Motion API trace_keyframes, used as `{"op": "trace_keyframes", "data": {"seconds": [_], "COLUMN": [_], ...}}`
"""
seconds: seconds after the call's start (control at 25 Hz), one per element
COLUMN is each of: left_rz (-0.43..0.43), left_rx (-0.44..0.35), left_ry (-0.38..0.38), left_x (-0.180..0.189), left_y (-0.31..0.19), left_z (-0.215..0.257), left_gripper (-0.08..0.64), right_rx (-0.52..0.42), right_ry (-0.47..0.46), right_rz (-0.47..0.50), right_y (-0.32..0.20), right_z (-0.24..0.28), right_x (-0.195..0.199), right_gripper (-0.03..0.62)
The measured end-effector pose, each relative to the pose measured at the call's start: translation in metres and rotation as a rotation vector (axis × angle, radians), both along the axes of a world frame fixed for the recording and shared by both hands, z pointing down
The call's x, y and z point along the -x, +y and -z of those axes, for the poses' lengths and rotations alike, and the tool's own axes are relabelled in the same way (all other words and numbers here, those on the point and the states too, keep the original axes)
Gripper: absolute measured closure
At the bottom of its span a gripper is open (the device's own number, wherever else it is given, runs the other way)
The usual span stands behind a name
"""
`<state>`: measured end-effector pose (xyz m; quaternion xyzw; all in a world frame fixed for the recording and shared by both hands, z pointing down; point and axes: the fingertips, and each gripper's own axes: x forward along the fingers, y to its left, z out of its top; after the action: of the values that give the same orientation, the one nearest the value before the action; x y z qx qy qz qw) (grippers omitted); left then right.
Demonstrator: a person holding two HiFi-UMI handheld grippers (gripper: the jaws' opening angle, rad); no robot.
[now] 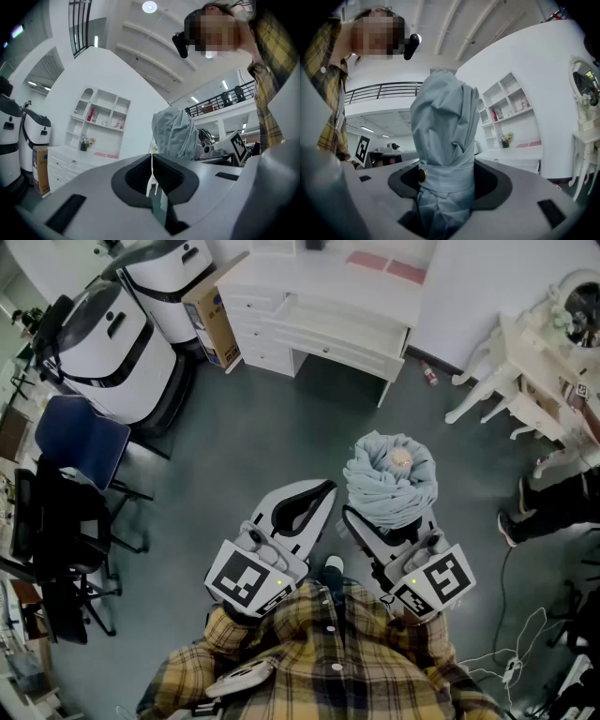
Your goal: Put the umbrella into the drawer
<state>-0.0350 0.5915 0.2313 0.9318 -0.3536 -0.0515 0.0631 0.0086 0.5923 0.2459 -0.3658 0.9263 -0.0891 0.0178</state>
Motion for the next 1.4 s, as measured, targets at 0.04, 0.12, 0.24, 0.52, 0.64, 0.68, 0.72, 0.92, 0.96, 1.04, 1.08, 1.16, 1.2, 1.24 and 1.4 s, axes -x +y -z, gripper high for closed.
{"op": "trace_keyframes", "data": {"seconds": [0.04,0.12,0.24,0.52,0.64,0.68,0.72,0.92,0.96,1.04,1.08,1.16,1.2,1.24,1.4], "left_rz": [0.001,-0.001,-0.003,0.032,0.032,0.033,0.037,0.051,0.052,0.052,0.049,0.043,0.041,0.041,0.05], "left_rx": [-0.001,-0.003,-0.005,-0.019,-0.022,-0.022,-0.021,-0.013,-0.012,-0.01,-0.008,-0.007,-0.007,-0.007,-0.009], "left_ry": [-0.002,-0.007,-0.016,-0.03,-0.049,-0.052,-0.051,-0.045,-0.045,-0.046,-0.047,-0.044,-0.041,-0.038,-0.025], "left_x": [0.0,-0.002,-0.01,-0.023,-0.04,-0.044,-0.045,-0.05,-0.051,-0.053,-0.054,-0.054,-0.052,-0.049,-0.037], "left_y": [0.0,0.002,0.008,0.015,0.021,0.022,0.022,0.015,0.013,0.007,0.004,-0.004,-0.009,-0.016,-0.056], "left_z": [0.0,0.001,0.002,0.006,0.002,0.001,0.001,-0.001,-0.002,-0.004,-0.005,-0.007,-0.008,-0.008,-0.009], "left_gripper": [0.535,0.535,0.535,0.535,0.535,0.535,0.535,0.535,0.535,0.535,0.535,0.535,0.535,0.535,0.535], "right_rx": [-0.002,-0.007,-0.009,0.018,0.02,0.021,0.022,0.032,0.034,0.038,0.041,0.045,0.046,0.045,0.043], "right_ry": [-0.004,-0.01,-0.025,-0.06,-0.069,-0.072,-0.073,-0.078,-0.079,-0.08,-0.081,-0.083,-0.084,-0.082,-0.07], "right_rz": [0.002,0.002,-0.001,0.026,0.038,0.042,0.045,0.05,0.049,0.047,0.046,0.045,0.045,0.044,0.045], "right_y": [0.0,0.003,0.01,0.013,0.018,0.019,0.02,0.014,0.011,0.004,0.0,-0.009,-0.015,-0.021,-0.058], "right_z": [0.001,0.003,0.004,0.0,0.0,0.0,-0.001,-0.006,-0.007,-0.01,-0.011,-0.012,-0.013,-0.013,-0.015], "right_x": [0.001,-0.001,-0.008,-0.027,-0.042,-0.045,-0.047,-0.056,-0.058,-0.059,-0.059,-0.057,-0.055,-0.053,-0.042], "right_gripper": [0.307,0.307,0.305,0.305,0.305,0.305,0.305,0.305,0.305,0.305,0.305,0.305,0.305,0.305,0.305]}}
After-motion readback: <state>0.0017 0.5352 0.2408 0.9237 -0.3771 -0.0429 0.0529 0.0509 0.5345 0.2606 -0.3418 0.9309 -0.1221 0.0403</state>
